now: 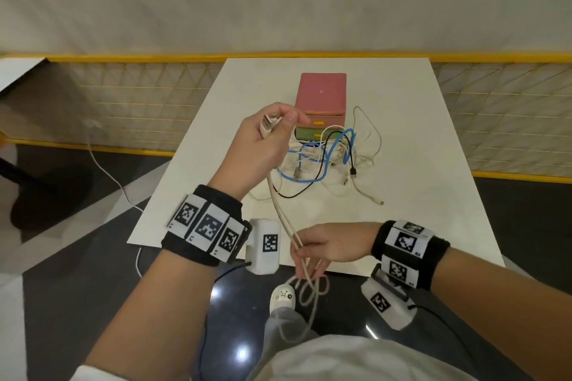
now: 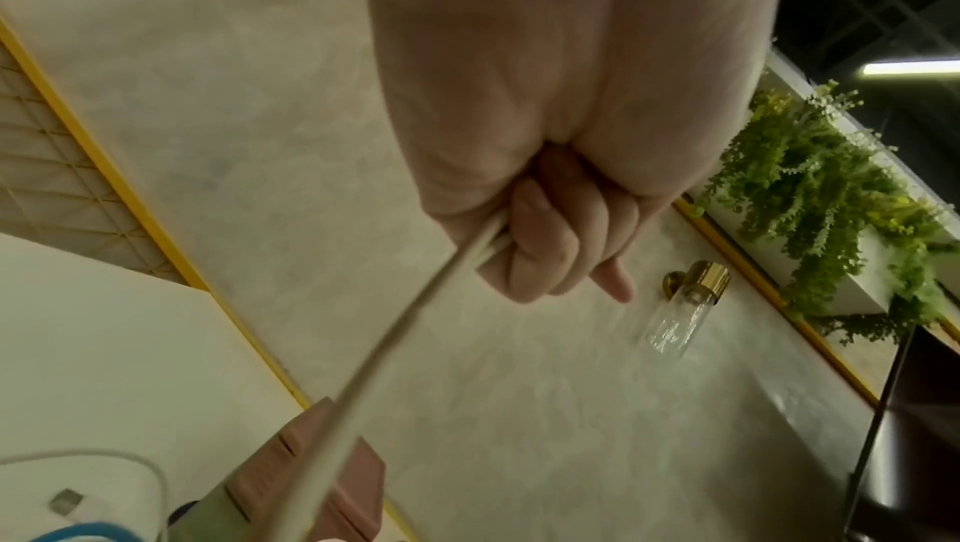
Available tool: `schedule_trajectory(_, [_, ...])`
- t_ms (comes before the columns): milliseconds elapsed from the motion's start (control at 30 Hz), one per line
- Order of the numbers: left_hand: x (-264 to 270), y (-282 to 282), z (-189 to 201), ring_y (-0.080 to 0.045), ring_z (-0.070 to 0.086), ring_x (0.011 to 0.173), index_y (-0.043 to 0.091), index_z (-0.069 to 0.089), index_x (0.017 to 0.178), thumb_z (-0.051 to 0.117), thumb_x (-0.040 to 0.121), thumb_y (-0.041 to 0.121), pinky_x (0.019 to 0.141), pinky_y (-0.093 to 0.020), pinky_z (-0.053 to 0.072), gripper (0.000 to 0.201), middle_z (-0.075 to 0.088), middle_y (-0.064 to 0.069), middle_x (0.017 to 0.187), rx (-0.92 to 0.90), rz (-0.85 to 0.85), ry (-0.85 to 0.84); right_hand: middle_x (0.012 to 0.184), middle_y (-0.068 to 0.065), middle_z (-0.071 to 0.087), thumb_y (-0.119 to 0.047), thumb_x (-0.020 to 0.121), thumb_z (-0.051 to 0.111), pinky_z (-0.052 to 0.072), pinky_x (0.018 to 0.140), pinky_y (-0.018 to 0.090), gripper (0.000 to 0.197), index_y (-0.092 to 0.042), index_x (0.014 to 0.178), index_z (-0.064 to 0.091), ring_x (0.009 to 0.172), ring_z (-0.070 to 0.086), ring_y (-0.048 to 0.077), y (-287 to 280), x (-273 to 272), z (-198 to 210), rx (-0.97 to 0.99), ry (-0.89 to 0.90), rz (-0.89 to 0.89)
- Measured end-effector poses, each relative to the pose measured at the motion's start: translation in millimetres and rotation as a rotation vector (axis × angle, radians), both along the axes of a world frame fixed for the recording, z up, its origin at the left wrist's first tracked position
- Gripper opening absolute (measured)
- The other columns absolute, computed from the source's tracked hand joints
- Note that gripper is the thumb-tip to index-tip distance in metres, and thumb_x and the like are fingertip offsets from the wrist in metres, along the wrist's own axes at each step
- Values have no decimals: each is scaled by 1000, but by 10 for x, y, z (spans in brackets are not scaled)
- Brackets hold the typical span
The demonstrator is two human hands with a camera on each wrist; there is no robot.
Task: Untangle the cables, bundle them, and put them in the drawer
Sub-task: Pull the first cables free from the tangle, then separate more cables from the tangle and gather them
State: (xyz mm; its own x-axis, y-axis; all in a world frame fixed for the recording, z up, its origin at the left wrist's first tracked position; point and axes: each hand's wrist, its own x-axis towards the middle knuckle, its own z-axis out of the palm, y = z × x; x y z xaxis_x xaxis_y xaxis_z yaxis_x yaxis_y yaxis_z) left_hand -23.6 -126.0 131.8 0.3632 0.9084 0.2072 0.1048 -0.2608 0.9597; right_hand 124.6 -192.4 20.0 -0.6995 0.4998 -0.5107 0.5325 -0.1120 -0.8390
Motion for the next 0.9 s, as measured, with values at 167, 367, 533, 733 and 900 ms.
schedule_trajectory(167, [-34,65,-6,-8,21,42,13,64,90,44,104,16,46,-22,21,25,30,15,45,-2,28,5,116,-1,60,-22,100,42,43,99,33,20,-15,115,53,109,56,14,125,132,-13,229,-151,47])
schedule_trajectory(367, [-12,47,-56,4,44,44,1,64,105,52,101,15,52,-10,30,18,52,25,48,-9,8,157,135,3,54,2,93,39,42,101,28,56,-23,142,35,119,54,17,294,202,-142,271,-353,109])
schedule_trajectory(533, [-42,141,-221,-11,22,49,15,53,100,50,100,33,46,-20,24,18,30,13,54,-171,1,8,110,3,64,3,88,40,46,87,25,39,-15,116,60,99,61,18,665,165,-153,480,-295,-218])
schedule_trajectory(733, [-163,490,-447,-9,19,46,19,34,72,42,105,31,41,-20,20,36,27,10,55,-318,195,-83,106,8,66,-7,91,44,44,81,28,23,-10,100,65,98,60,24,1128,-135,-295,677,-351,-427])
schedule_trajectory(900, [-328,732,-555,-10,19,46,18,32,74,41,105,32,41,-20,20,35,27,7,56,-389,280,-101,106,12,62,-9,91,44,48,88,38,19,-10,98,61,98,60,30,1465,-532,-565,658,-459,-372])
